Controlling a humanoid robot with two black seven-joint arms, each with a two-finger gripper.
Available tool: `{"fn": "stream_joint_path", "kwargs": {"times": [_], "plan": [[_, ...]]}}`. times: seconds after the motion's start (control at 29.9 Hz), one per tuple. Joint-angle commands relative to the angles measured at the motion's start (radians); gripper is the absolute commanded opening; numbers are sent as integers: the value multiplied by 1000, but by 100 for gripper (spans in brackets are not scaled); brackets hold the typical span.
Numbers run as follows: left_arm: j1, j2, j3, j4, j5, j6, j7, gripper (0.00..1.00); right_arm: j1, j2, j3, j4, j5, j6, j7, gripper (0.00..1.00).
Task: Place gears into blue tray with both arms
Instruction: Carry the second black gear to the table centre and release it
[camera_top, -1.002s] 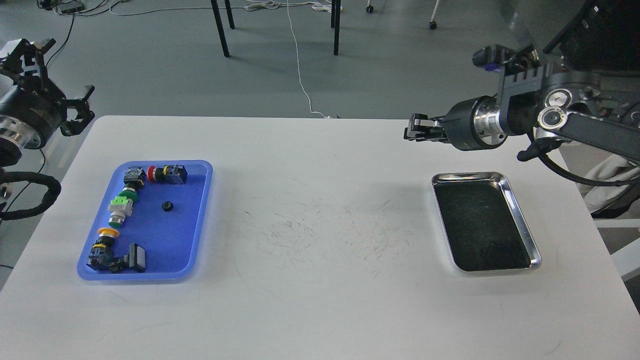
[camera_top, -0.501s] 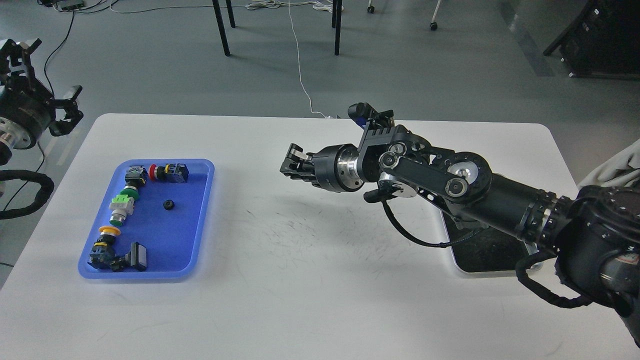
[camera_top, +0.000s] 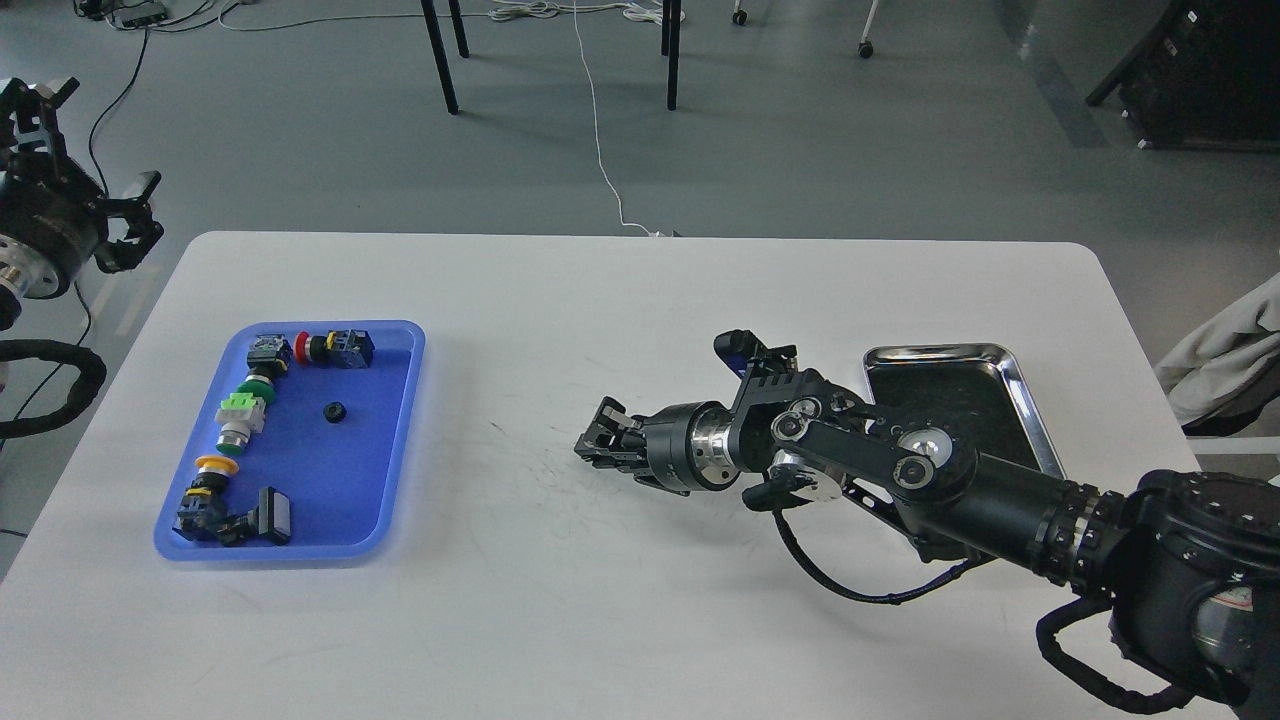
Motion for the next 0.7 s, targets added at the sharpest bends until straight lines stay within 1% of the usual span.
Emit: {"fn": "stream_joint_path", "kwargs": {"times": [0.0, 0.1, 0.13, 0.27, 0.37, 0.5, 0.6, 0.67], "plan": [[0, 1, -2, 0, 2, 0, 0, 98, -2, 0, -2, 7, 1, 1, 0, 11], [-1, 6, -2, 0, 0, 0, 0, 98, -5, 0, -2, 17, 1, 1, 0, 24], [-1, 6, -2, 0, 0, -2, 0, 98, -5, 0, -2, 17, 1, 1, 0, 27], [-1, 7, -3, 0, 2, -2, 0, 98, -5, 0, -2, 19, 1, 0, 0, 33], [-1, 7, 0, 0, 2, -2, 0, 98, -5, 0, -2, 24, -1, -6, 2, 35], [0, 4, 4, 0, 2, 0, 0, 98, -3, 0, -2, 33, -1, -23, 21, 44], [2, 3, 6, 1, 2, 0, 0, 98, -3, 0, 9, 31, -1, -37, 37, 62], [2, 1, 6, 4, 0, 0, 0, 98, -2, 0, 26, 27, -1, -37, 41, 70]]}}
